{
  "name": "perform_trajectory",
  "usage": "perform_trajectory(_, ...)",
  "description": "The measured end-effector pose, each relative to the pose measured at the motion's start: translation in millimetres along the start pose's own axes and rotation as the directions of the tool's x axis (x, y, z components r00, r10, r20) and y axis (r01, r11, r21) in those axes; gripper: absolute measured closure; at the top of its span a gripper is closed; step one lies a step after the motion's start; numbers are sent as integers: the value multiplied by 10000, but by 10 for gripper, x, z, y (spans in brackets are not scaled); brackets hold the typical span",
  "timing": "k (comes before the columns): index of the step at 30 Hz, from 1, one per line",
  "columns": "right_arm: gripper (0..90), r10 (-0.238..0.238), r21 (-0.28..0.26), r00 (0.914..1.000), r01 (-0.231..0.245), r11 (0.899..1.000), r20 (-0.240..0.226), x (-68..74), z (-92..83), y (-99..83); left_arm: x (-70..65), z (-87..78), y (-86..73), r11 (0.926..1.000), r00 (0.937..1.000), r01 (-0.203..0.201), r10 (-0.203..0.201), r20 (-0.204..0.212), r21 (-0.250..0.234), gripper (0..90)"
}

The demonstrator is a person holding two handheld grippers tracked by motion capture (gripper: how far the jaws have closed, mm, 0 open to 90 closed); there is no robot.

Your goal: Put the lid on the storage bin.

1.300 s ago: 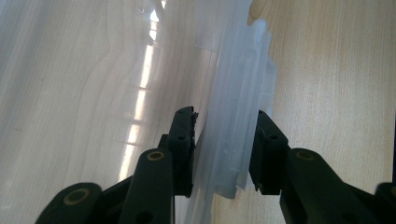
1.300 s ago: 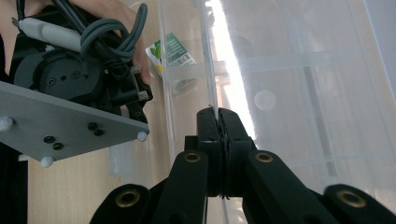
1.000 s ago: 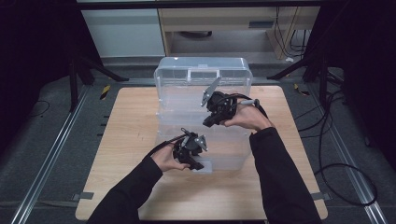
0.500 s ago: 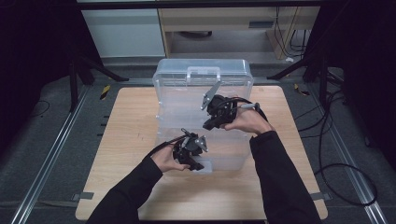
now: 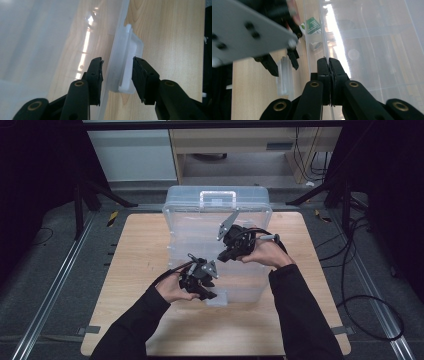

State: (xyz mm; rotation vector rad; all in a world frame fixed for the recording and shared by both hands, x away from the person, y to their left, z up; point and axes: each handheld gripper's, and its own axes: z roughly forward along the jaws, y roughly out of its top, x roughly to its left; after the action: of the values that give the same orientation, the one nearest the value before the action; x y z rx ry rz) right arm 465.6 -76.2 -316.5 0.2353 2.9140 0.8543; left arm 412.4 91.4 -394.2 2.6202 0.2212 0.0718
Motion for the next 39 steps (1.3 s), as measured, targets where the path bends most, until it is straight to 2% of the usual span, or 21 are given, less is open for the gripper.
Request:
perform_trajectory(7, 881, 1, 13, 10000, -1, 10000, 88, 17, 2, 5, -22, -284, -31, 9981, 9996, 102, -118, -257, -604, 613)
perform_trajectory(10, 880, 49, -22, 9999, -48, 10000, 153, 28, 6, 5, -11, -483, -66, 9945, 9975, 272, -336, -626, -1008, 621)
perform_trajectory(11, 880, 21, 25, 9998, -22, 10000, 192, 30, 3, 6, -8, -545, -80, 9920, 9961, 436, -523, -712, -1189, 621)
perform_trajectory(12, 878, 50, -9, 9997, -50, 10000, 218, 36, 5, 5, 7, -673, -113, 9844, 9927, 696, -844, -863, -1619, 624)
perform_trajectory(13, 878, 50, -9, 9997, -50, 10000, 218, 36, 5, 5, 7, -673, -113, 9844, 9927, 696, -844, -863, -1619, 629)
perform_trajectory(14, 877, 52, -13, 9996, -52, 10000, 264, 42, 5, 5, 31, -779, -150, 9751, 9882, 907, -1134, -1034, -2025, 632)
perform_trajectory(15, 877, 52, -13, 9996, -52, 10000, 264, 42, 5, 5, 31, -779, -150, 9751, 9882, 907, -1134, -1034, -2025, 638)
perform_trajectory(16, 876, 46, -17, 9996, -45, 10000, 276, 44, 6, 5, 53, -854, -188, 9644, 9843, 1180, -1452, -1008, -2368, 638)
perform_trajectory(18, 873, 68, 42, 9994, -69, 10000, 338, 54, 5, 9, 85, -937, -240, 9505, 9753, 1504, -1876, -1163, -2719, 660)
perform_trajectory(20, 871, 88, 60, 9993, -90, 9999, 364, 55, 5, 13, 125, -1011, -294, 9349, 9613, 1868, -2374, -1402, -3019, 678)
perform_trajectory(22, 868, 136, 70, 9991, -139, 9999, 401, 60, 5, 16, 164, -1055, -343, 9131, 9442, 2257, -2909, -1546, -3395, 695)
perform_trajectory(25, 866, 156, 49, 9989, -158, 9999, 438, 66, 6, 14, 220, -1105, -397, 8908, 9279, 2490, -3319, -1700, -3802, 708)
perform_trajectory(26, 866, 164, 74, 9988, -168, 9998, 461, 69, 3, 13, 255, -1113, -412, 8807, 9289, 2376, -3294, -1693, -4098, 710)
perform_trajectory(27, 865, 142, 49, 9988, -144, 9999, 467, 68, 4, 11, 270, -1126, -428, 8700, 9252, 2488, -3435, -1614, -4257, 710)
perform_trajectory(28, 864, 171, 0, 9988, -171, 9999, 454, 68, 6, 8, 272, -1155, -454, 8607, 9081, 2751, -3790, -1782, -4285, 714)
perform_trajectory(30, 864, 213, -53, 9987, -211, 9998, 461, 65, 2, -5, 307, -1189, -493, 8445, 9010, 2760, -3937, -1824, -4589, 722)
perform_trajectory(31, 863, 289, -163, 9987, -282, 9995, 411, 65, 3, -19, 319, -1197, -502, 8413, 8970, 2795, -4007, -1867, -4628, 727)
perform_trajectory(32, 864, 267, -221, 9988, -258, 9994, 413, 64, 2, -27, 335, -1206, -515, 8353, 8900, 2816, -4113, -1967, -4722, 728)
perform_trajectory(33, 864, 280, -279, 9988, -269, 9992, 406, 62, 1, -38, 357, -1212, -530, 8289, 8864, 2878, -4202, -1944, -4796, 733)
perform_trajectory(37, 865, 308, -315, 9987, -295, 9991, 395, 73, 3, -53, 434, -1219, -572, 8145, 8737, 2979, -4428, -2015, -4979, 748)
perform_trajectory(39, 865, 265, -302, 9988, -253, 9992, 415, 84, 11, -47, 479, -1223, -589, 8032, 8680, 3003, -4537, -2017, -5144, 761)
